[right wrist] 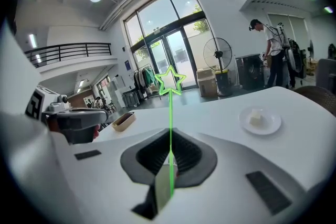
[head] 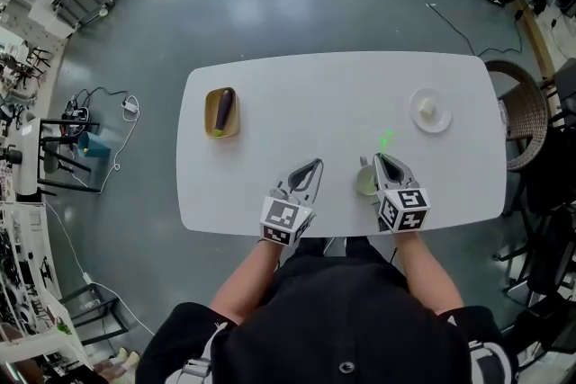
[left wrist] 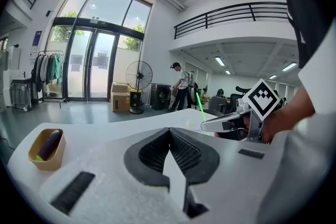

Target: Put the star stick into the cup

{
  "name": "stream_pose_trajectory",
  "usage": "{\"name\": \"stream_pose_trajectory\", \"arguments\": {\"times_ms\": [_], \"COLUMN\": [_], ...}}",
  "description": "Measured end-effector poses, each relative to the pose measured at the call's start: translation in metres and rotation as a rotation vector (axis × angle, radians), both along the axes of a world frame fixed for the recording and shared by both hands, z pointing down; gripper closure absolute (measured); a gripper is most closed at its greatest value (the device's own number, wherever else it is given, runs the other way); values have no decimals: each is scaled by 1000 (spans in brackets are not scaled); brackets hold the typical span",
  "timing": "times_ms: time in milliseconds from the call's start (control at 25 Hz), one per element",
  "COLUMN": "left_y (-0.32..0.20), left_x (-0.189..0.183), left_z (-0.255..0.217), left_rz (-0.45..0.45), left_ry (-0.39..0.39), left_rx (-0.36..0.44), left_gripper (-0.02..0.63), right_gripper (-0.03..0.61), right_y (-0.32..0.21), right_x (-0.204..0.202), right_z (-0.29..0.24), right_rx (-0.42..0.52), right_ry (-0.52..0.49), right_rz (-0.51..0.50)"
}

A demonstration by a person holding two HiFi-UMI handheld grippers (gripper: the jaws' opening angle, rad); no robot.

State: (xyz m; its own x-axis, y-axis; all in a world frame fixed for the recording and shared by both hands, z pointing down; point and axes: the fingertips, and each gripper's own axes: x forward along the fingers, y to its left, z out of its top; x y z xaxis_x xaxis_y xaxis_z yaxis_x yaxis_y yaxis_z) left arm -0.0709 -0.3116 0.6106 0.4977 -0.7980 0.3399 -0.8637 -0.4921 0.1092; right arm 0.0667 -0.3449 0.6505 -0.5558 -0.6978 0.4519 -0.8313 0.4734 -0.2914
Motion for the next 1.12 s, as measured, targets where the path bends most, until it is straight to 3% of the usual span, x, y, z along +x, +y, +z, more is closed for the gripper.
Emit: {"name": "stream_pose_trajectory", "arguments": {"times_ms": [400, 920, 1120], "left_y": [5, 8, 8], "left_x": [-10, -12, -13], "left_z": [14, 17, 11], "left_rz": [0, 0, 1], "left_ry": [-7, -7, -7], "left_rx": [-22, -26, -17], "left_gripper": [601, 601, 601], "right_gripper": [565, 529, 523], "right_y": [0, -3, -5], "right_x": [1, -3, 1], "right_z": [20, 25, 13], "right_rx": [-68, -11, 10], "right_ry": [50, 213, 208], "right_rz": [15, -31, -17]}}
